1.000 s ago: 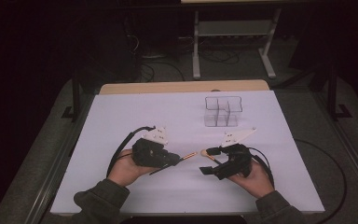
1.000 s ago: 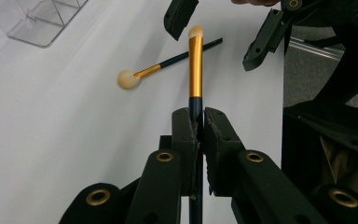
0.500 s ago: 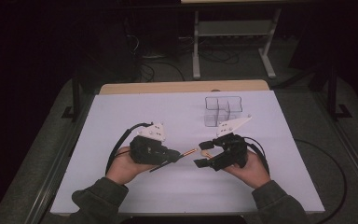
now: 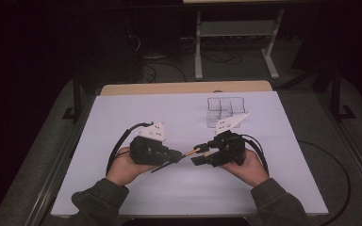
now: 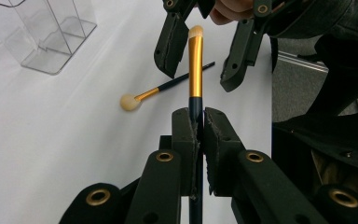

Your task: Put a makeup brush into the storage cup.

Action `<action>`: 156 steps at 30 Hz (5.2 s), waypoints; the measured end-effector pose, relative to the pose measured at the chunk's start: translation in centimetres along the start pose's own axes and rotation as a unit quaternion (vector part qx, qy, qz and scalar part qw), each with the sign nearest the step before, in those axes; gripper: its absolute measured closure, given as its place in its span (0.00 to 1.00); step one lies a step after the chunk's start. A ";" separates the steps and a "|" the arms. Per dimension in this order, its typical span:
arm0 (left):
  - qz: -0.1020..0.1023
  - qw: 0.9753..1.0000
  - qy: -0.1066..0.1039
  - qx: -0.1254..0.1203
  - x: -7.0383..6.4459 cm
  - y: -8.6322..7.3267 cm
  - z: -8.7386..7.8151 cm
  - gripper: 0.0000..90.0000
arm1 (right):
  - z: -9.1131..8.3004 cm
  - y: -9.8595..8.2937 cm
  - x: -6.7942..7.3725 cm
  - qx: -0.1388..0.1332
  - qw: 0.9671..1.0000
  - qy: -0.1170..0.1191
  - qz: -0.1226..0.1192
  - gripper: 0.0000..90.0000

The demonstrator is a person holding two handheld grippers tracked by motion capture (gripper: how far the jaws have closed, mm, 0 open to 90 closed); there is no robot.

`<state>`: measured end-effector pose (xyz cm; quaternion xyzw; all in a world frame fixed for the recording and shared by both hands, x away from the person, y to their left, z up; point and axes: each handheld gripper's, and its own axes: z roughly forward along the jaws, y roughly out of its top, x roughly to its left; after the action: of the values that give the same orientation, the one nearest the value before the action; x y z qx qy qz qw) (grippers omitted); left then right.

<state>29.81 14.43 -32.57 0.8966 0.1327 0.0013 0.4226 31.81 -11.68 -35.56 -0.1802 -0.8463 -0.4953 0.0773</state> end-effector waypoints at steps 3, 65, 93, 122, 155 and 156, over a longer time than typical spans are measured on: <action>0.002 1.000 -0.002 -0.001 0.0 0.1 0.1 0.92 | 0.1 0.1 -0.1 -0.005 1.000 0.015 0.003 0.64; -0.040 0.998 0.047 -0.017 0.0 -4.6 -1.8 0.67 | -2.4 2.8 -1.0 0.050 0.999 -0.017 -0.002 0.92; -0.070 0.992 0.101 -0.023 0.1 -8.1 -2.8 0.50 | -4.0 4.6 -2.8 0.081 0.995 -0.061 -0.006 0.92; -0.084 0.989 0.121 -0.026 0.4 -9.6 -3.5 0.38 | -6.6 7.6 -4.3 0.092 0.990 -0.106 -0.005 0.92; -0.086 0.988 0.123 -0.034 0.5 -9.8 -3.8 0.35 | -9.8 11.8 -7.5 0.084 0.980 -0.179 0.026 0.92; -0.086 0.988 0.123 -0.034 0.5 -9.8 -3.8 0.35 | -9.8 11.8 -7.5 0.084 0.980 -0.179 0.026 0.92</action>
<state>27.50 23.41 -37.63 0.8599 0.2603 0.0796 0.4320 42.81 -16.64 -23.40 -0.2813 -0.8800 -0.3797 -0.0477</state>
